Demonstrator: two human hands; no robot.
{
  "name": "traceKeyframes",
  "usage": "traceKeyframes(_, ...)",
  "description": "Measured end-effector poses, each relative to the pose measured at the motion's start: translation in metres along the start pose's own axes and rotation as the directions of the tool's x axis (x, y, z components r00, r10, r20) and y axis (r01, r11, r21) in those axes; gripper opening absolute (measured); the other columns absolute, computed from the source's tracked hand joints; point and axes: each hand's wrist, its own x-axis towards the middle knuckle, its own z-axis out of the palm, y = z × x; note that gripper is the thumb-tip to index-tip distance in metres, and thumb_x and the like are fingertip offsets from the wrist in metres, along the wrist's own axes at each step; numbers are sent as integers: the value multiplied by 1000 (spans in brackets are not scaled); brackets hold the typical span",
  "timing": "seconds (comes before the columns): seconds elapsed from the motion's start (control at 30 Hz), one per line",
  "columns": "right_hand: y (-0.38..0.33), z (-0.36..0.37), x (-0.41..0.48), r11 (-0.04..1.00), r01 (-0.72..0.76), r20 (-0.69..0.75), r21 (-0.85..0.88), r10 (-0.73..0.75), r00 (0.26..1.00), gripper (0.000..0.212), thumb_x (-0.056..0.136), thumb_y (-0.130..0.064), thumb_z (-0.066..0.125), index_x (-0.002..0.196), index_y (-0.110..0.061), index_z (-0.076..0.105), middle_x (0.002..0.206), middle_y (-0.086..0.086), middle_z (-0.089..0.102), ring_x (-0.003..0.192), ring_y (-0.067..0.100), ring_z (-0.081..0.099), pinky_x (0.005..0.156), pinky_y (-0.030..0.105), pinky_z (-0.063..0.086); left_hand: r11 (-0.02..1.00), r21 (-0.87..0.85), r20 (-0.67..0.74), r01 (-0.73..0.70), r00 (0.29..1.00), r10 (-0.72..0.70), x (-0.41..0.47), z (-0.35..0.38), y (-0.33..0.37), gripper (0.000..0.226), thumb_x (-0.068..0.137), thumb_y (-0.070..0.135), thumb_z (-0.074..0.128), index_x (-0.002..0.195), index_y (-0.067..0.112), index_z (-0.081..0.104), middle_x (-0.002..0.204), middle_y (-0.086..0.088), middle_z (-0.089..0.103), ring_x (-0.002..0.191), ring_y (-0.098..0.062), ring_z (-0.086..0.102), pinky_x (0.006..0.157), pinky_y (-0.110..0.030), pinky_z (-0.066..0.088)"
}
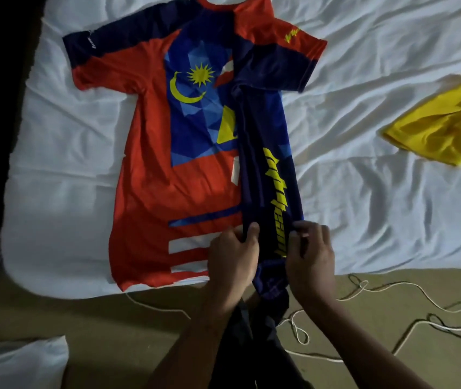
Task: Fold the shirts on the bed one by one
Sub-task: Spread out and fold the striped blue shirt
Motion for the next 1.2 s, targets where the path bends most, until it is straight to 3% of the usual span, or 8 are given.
traceKeyframes(0.1, 8, 0, 9, 976, -195, 19, -93, 198, 980, 31, 101, -47, 54, 117, -20, 55, 112, -3, 53, 109, 26, 56, 89, 45, 49, 998, 48, -39, -35, 999, 37, -8, 15, -7, 40, 95, 58, 61, 105, 21, 70, 100, 0, 74, 99, -25, 68, 86, -40, 53)
traceKeyframes(0.23, 7, 9, 8, 955, -166, 122, -246, 200, 972, 49, 101, -58, 47, 110, -13, 62, 108, 5, 60, 109, 28, 53, 86, 42, 45, 998, 17, -69, -62, 996, 63, -4, 22, -25, 30, 98, 39, 67, 102, 9, 67, 100, -13, 73, 100, -36, 67, 86, -46, 51)
traceKeyframes(0.47, 8, 4, -4, 961, -207, 100, 186, 191, 976, 29, 105, -38, 56, 84, -18, 56, 70, 0, 63, 57, 5, 57, 47, 18, 39, 942, -331, -37, -45, 999, 34, -26, 34, -45, 23, 103, 37, 63, 93, 16, 65, 81, 3, 68, 77, -18, 65, 74, -40, 51)
traceKeyframes(0.67, 15, 3, -7, 976, -152, 95, 154, 138, 986, 22, 104, -32, 62, 89, -20, 50, 68, -6, 62, 61, 1, 60, 47, 12, 37, 918, -129, -338, -375, 887, 315, -29, 38, -59, 29, 105, 33, 53, 90, 8, 56, 64, 13, 41, 55, -5, 41, 54, -31, 37)
traceKeyframes(0.8, 28, 2, -15, 995, -66, 141, -77, 76, 987, 30, 99, -42, 65, 108, -18, 49, 89, -1, 74, 83, 31, 69, 57, 31, 39, 907, 20, -273, -422, 870, 411, -26, 34, -72, 15, 104, 30, 60, 102, 15, 55, 63, 10, 49, 53, -10, 54, 50, -29, 36)
traceKeyframes(1.0, 34, -5, -16, 909, 283, 38, -306, -285, 958, 48, 87, -25, 58, 131, -8, 48, 120, 12, 55, 107, 33, 55, 82, 43, 46, 745, 388, -325, -543, 676, 661, -18, 11, -58, 22, 95, 11, 61, 116, 7, 67, 103, -12, 62, 90, -32, 62, 74, -48, 52)
traceKeyframes(1.1, 17, 10, 19, 824, 401, 92, -399, -400, 912, 55, 101, -25, 42, 152, -5, 41, 162, 17, 35, 149, 37, 31, 117, 50, 29, 565, 479, -142, -672, 576, 805, 10, 16, -42, 42, 99, 4, 55, 140, 1, 60, 145, -23, 55, 136, -42, 50, 110, -54, 43)
traceKeyframes(1.2, 11, 29, 55, 714, 502, 270, -488, -423, 865, 63, 108, -38, 28, 164, -10, 22, 173, 10, 8, 160, 28, 1, 129, 49, 9, 428, 624, 61, -654, 587, 807, 37, 26, -39, 51, 112, 23, 40, 158, 2, 38, 169, -18, 27, 158, -37, 21, 122, -58, 26)
